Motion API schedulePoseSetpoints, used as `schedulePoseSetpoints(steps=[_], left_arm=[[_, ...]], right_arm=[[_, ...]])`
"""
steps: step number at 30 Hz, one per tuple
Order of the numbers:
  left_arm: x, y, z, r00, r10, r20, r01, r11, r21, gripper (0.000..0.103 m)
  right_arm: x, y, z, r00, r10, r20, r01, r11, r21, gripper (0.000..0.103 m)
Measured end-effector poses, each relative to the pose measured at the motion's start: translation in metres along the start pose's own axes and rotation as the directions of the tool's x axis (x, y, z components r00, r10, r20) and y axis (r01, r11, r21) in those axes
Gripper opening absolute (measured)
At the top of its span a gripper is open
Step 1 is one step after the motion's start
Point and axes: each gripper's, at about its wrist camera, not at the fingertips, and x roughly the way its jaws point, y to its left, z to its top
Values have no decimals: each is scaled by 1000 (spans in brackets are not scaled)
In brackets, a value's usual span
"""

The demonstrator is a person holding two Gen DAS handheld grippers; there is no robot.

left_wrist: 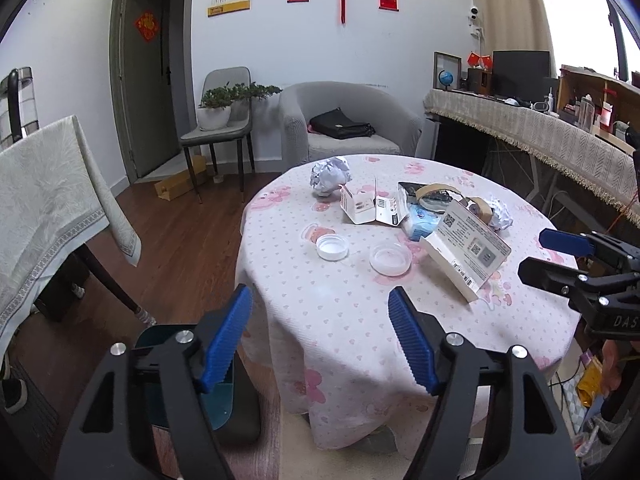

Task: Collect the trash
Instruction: 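Close the right gripper on the white-and-red paper box while the left gripper approaches the clear lid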

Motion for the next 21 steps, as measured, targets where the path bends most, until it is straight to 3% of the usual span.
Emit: schedulePoseSetpoints(steps=[5,12,16,21], left_arm=[[16,1,5,997,-73,-39,74,997,3,59],[44,-15,4,969,-216,-117,225,971,77,50],[57,-19,6,961,-238,-143,254,962,105,50],[71,-16,13,950,-265,-162,283,954,100,44]], right_arm=[[12,-6,3,1000,16,-27,-15,1000,5,68],[32,-10,12,998,36,-58,-36,999,8,53],[42,-12,17,996,42,-79,-42,999,1,46],[56,-7,20,991,55,-125,-58,998,-24,27]])
